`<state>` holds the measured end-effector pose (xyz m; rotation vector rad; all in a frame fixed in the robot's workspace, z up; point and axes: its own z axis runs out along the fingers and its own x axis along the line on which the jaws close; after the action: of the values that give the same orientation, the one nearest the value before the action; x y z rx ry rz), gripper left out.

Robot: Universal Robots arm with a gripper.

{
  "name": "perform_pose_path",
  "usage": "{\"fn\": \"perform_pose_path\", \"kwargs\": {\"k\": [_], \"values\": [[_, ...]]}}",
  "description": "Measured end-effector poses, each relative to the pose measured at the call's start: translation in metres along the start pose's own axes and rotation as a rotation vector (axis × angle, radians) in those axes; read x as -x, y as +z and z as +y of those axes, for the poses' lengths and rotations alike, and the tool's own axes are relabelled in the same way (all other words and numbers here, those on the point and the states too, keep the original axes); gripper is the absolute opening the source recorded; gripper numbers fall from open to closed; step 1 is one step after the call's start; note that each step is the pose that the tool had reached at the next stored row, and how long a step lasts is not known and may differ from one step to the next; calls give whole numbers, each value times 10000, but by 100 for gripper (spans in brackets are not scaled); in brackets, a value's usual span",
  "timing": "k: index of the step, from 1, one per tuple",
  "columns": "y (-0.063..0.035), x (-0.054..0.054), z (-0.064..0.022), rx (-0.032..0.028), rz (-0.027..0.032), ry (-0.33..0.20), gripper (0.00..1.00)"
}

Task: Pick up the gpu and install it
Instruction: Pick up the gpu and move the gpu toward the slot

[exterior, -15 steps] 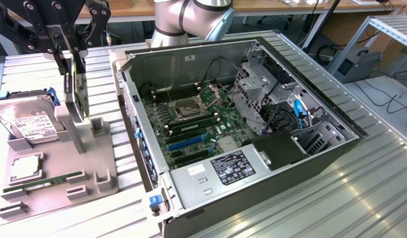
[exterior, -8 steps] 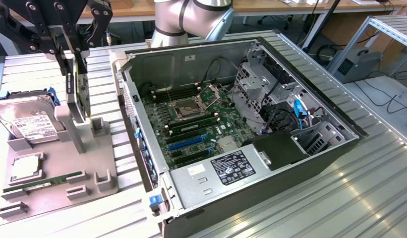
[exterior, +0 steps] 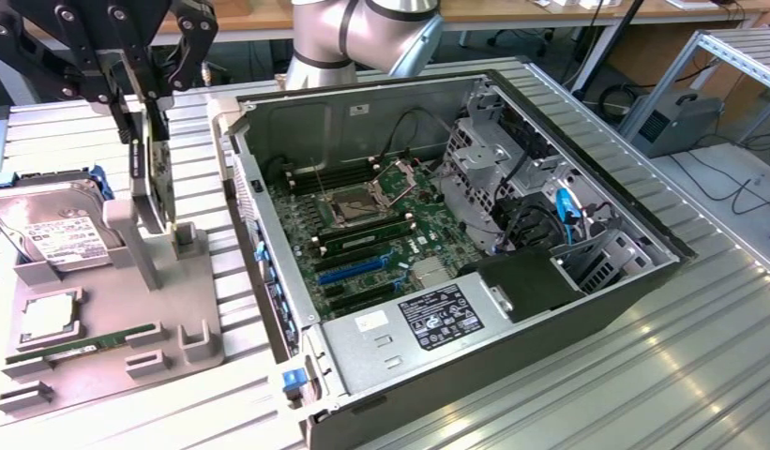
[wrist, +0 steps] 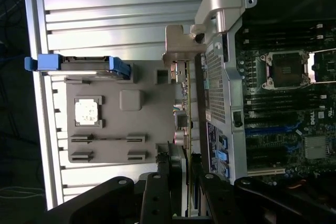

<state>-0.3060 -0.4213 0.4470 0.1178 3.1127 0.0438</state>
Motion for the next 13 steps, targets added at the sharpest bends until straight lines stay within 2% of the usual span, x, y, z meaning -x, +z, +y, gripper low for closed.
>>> {"fn": "perform_pose_path", "kwargs": {"k": [13], "values": [[3,82,1,-14,0,-1,27]]}}
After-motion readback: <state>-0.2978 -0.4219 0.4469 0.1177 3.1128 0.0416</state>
